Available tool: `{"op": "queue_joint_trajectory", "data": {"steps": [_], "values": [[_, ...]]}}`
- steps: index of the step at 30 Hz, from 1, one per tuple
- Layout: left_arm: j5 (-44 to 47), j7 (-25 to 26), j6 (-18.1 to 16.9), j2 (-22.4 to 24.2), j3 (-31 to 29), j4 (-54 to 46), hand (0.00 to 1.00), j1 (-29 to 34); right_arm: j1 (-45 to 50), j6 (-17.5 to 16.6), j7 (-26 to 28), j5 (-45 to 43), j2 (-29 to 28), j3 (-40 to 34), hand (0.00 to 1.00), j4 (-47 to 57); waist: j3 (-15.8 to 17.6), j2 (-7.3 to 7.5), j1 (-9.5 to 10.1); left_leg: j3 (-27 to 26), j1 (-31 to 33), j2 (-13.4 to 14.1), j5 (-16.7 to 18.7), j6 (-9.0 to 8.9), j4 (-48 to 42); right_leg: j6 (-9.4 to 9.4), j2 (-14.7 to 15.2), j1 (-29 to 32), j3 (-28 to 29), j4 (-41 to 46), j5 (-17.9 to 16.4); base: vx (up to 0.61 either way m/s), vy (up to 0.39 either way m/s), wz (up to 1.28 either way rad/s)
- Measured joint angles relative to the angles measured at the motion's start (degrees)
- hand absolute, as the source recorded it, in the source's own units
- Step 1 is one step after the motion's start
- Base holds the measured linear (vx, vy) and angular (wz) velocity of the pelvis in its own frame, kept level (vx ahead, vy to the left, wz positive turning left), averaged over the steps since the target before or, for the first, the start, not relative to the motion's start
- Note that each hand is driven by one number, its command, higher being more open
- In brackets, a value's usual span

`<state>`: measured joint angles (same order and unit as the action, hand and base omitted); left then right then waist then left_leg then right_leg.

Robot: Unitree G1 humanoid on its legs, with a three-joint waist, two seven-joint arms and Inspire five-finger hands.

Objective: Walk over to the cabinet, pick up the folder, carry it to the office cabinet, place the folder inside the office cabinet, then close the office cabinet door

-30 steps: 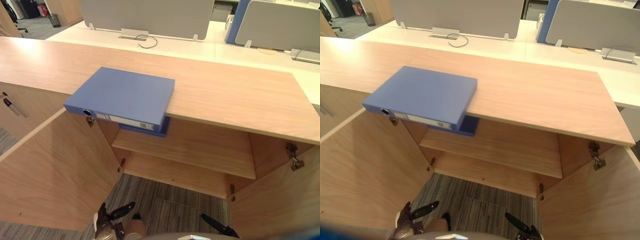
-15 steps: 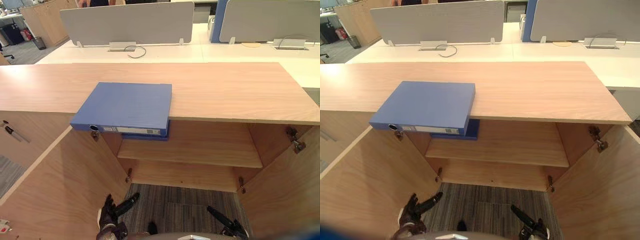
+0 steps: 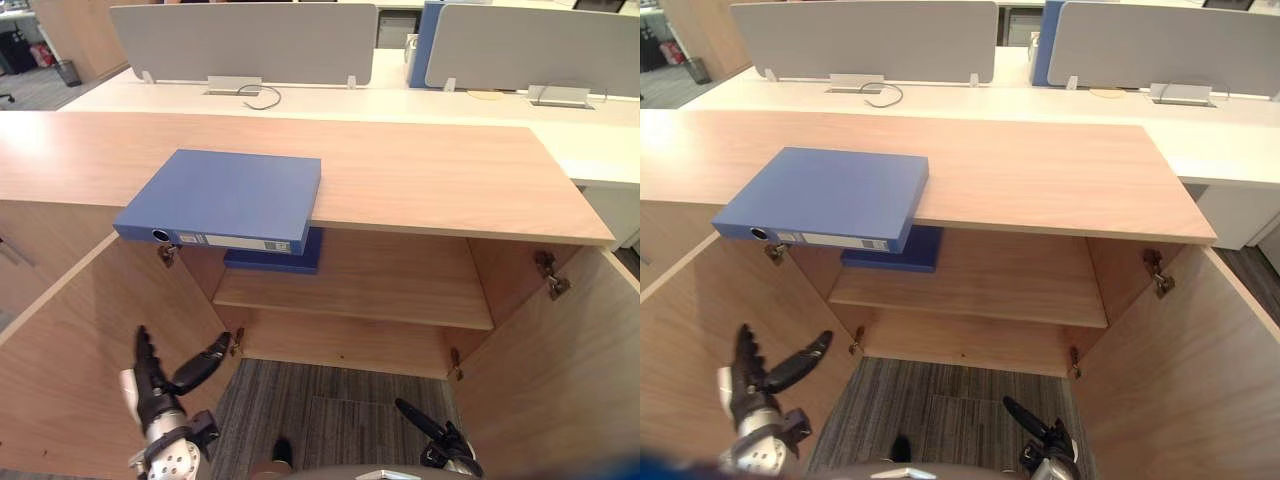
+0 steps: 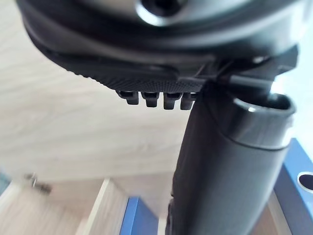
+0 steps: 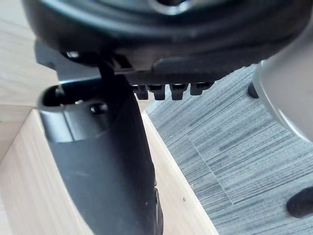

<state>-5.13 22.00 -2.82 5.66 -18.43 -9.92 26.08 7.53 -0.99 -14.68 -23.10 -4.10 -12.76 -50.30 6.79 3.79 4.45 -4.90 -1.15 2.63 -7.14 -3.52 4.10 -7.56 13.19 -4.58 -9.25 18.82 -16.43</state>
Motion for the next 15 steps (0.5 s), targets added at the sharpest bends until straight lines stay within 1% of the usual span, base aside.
{"op": "queue_joint_trajectory", "data": {"steps": [2,4,7,11,15], "values": [[-3.7,2.5,0.8,0.2,-1.5,-2.7,1.0,0.2,0.3,0.1,-0.4,0.0,0.0,0.0,1.0,0.0,-0.1,0.24,0.49,0.4,0.0,-0.2,-0.2,0.25,0.4,-0.27,0.1,-0.3,-0.4,0.0,0.2,0.08,-0.02,0.15],[-10.8,6.9,2.0,0.5,-3.0,-6.4,1.0,0.5,0.4,0.1,-1.0,-0.1,0.0,-0.1,1.0,0.0,-0.2,0.34,1.09,1.0,-0.3,-0.4,-0.2,0.27,0.8,-0.58,0.6,-0.5,-1.2,0.3,0.4,0.06,0.012,0.16],[-16.3,10.3,2.7,0.5,-3.6,-10.0,1.0,0.6,0.4,0.2,-1.0,-0.2,0.0,0.0,1.0,0.0,-0.2,0.23,1.62,1.5,-0.3,-0.6,0.0,0.4,0.9,-0.75,0.9,-0.6,-1.6,1.1,0.6,0.03,0.008,0.11],[-20.6,12.6,3.9,0.6,-4.1,-11.3,1.0,0.7,0.4,0.3,-0.9,-1.8,0.0,0.2,1.0,0.0,-0.3,-0.11,1.64,2.5,-0.7,-0.5,0.5,0.4,1.2,-0.72,0.9,-1.0,-2.2,1.9,0.6,-0.02,-0.016,0.1],[-23.2,14.6,6.1,0.6,-4.1,-12.3,1.0,0.7,0.5,0.3,-0.9,-1.8,0.0,-0.1,1.0,0.0,-0.2,-0.7,1.64,2.9,-0.9,-0.2,0.4,0.39,1.2,-0.69,0.7,-1.9,-3.2,1.0,0.6,-0.06,-0.033,0.04]]}}
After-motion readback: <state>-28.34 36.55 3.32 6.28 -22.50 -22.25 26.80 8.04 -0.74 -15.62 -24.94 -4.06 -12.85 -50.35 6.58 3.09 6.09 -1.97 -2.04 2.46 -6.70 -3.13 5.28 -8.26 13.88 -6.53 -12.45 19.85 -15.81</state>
